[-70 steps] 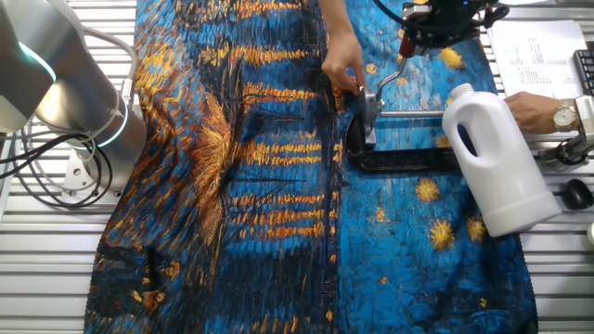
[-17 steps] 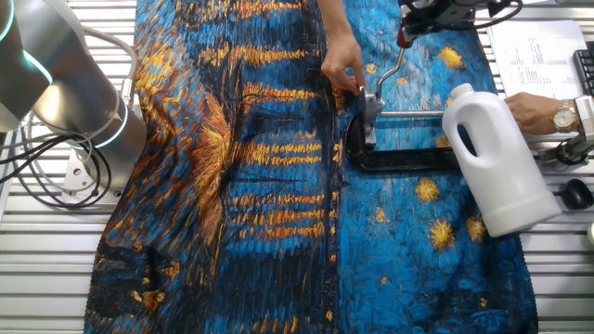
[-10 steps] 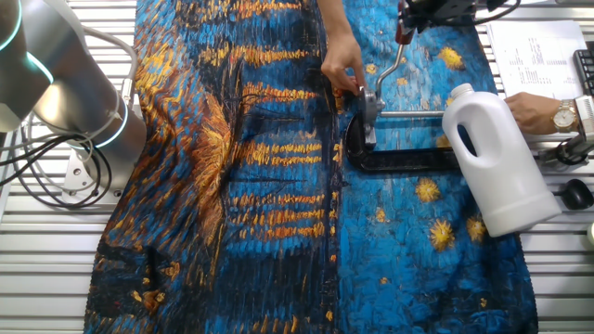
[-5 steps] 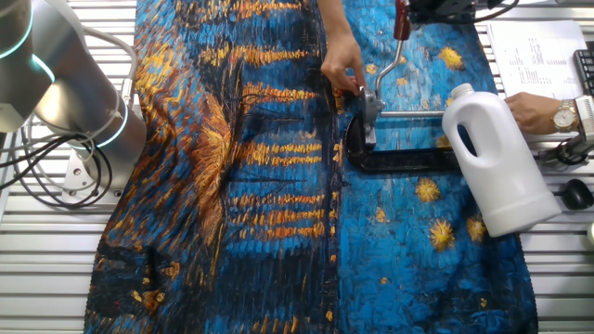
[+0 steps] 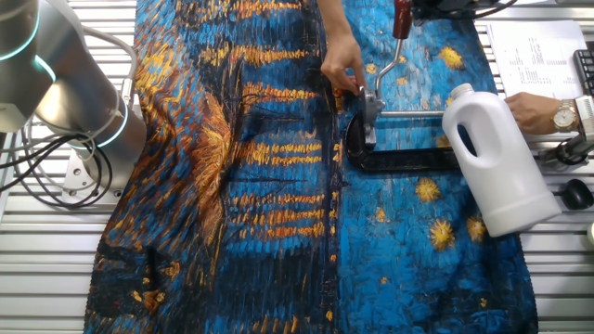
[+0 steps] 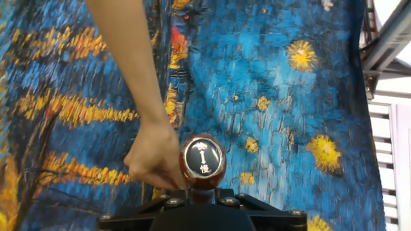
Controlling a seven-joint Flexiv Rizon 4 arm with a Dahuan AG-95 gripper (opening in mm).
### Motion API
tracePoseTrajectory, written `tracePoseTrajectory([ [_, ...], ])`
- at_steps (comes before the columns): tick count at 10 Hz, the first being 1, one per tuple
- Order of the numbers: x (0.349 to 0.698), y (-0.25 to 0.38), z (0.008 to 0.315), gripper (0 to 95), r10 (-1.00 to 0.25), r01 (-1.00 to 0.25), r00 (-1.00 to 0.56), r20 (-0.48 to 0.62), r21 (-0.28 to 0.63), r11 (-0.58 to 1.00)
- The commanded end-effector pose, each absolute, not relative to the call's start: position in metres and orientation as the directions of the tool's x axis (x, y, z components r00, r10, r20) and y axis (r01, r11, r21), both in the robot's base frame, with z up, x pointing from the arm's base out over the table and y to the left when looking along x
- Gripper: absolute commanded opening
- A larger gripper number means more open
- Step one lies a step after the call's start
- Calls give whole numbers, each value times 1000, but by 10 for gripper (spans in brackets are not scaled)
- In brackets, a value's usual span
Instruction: Pull up the lever
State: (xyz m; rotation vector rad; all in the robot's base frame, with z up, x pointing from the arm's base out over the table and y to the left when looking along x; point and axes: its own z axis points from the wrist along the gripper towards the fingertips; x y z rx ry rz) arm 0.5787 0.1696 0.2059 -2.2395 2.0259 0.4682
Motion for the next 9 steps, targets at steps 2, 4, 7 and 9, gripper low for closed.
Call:
tracePoseTrajectory([
  [2, 577, 167, 207, 0, -952, -982, 89, -293, 134, -133],
  [4, 577, 167, 207, 190, -944, -973, 156, -292, 116, -197],
  [7, 577, 167, 207, 190, -934, -964, 202, -295, 108, -242],
  [9, 577, 167, 207, 190, -937, -962, 210, -279, 113, -249],
])
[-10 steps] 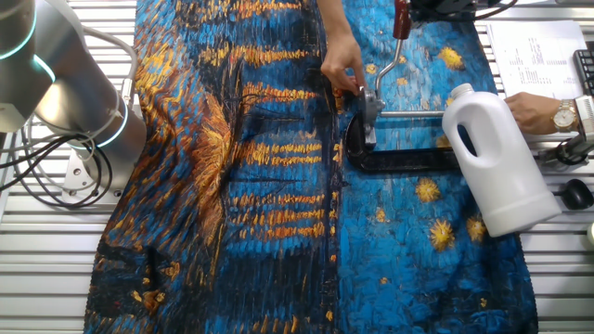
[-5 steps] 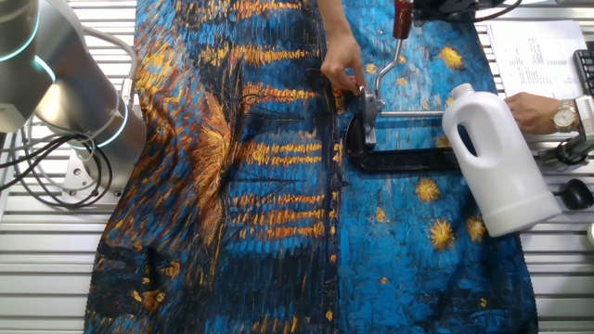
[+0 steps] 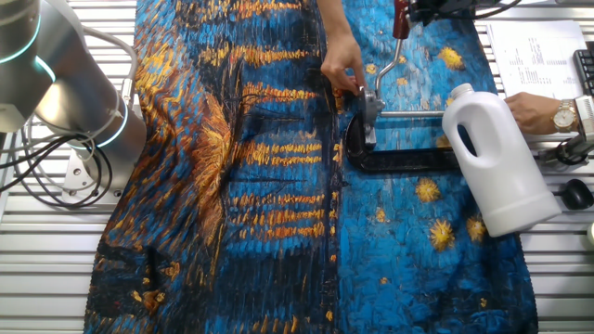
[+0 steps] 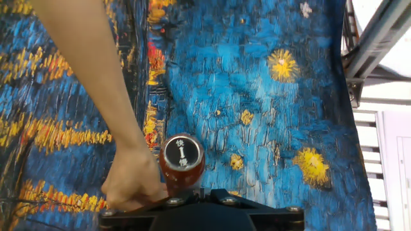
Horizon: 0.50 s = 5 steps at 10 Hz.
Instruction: Pull up the lever
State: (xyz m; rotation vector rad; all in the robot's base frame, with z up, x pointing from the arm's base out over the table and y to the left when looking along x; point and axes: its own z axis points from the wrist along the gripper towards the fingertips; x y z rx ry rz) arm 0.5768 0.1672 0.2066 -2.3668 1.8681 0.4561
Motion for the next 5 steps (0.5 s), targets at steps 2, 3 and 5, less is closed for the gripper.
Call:
tracePoseTrajectory([
  [2, 577, 167, 207, 190, -938, -963, 202, -281, 117, -243],
  [3, 576, 167, 206, 0, -938, -962, 206, -280, 117, -246],
  [5, 568, 167, 202, 0, -937, -963, 196, -288, 122, -240],
])
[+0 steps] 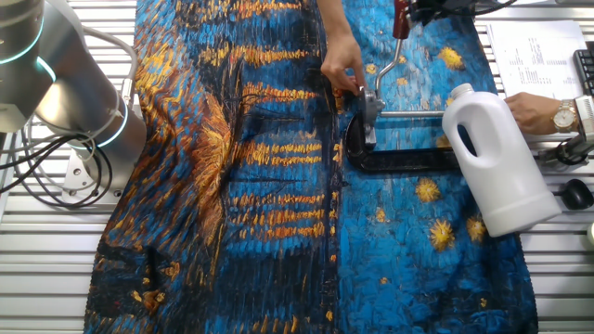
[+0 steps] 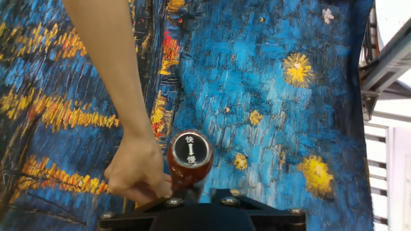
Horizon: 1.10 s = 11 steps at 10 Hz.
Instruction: Pull up the lever
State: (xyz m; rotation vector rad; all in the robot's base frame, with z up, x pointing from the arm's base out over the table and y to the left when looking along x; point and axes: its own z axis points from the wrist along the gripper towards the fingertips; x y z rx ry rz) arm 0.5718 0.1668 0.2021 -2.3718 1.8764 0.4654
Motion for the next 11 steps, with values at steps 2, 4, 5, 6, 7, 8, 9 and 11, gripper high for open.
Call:
tracePoseTrajectory([
  [2, 566, 172, 205, 0, -940, -965, 189, -285, 123, -232],
  [4, 564, 182, 206, 0, -944, -969, 172, -280, 123, -213],
  [5, 564, 190, 205, 0, -950, -973, 160, -268, 120, -197],
  [6, 565, 191, 204, 0, -954, -975, 158, -254, 115, -192],
  [7, 565, 191, 204, 0, -960, -975, 156, -234, 119, -187],
  [8, 565, 191, 204, 0, -960, -974, 162, -227, 119, -193],
  [9, 565, 193, 202, 0, -960, -975, 164, -227, 110, -193],
  [11, 567, 197, 197, 0, -959, -976, 163, -232, 104, -191],
])
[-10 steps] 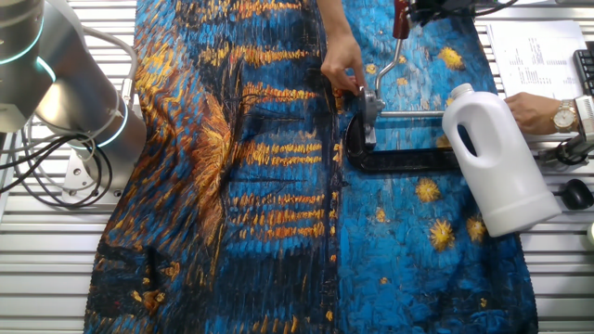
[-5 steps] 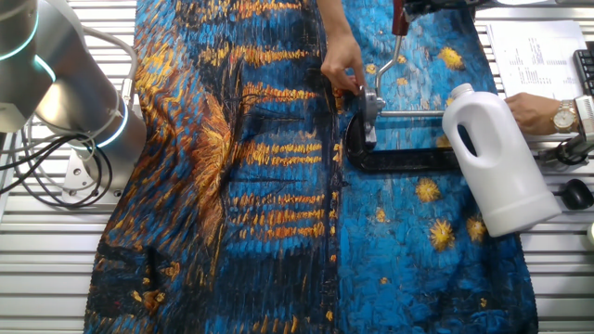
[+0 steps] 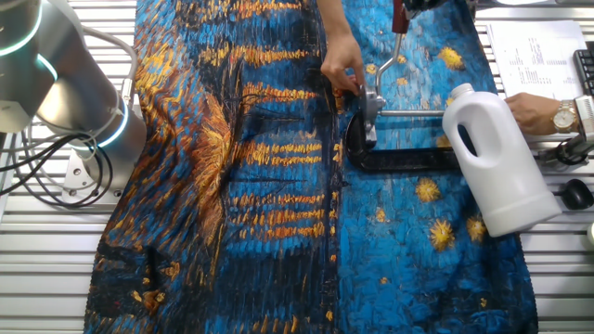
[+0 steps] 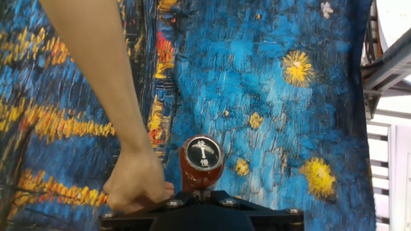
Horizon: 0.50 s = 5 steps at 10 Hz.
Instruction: Pull up the lever
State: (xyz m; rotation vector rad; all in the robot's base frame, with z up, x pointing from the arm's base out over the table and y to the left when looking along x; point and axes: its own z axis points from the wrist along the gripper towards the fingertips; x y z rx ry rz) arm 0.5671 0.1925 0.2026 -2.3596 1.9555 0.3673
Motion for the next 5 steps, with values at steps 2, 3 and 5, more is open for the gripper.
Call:
tracePoseTrajectory([
  [2, 565, 196, 199, 0, -958, -974, 170, -231, 108, -199],
  [3, 563, 193, 201, 0, -959, -974, 175, -221, 106, -202],
  [5, 561, 190, 203, 0, -955, -971, 190, -226, 99, -216],
])
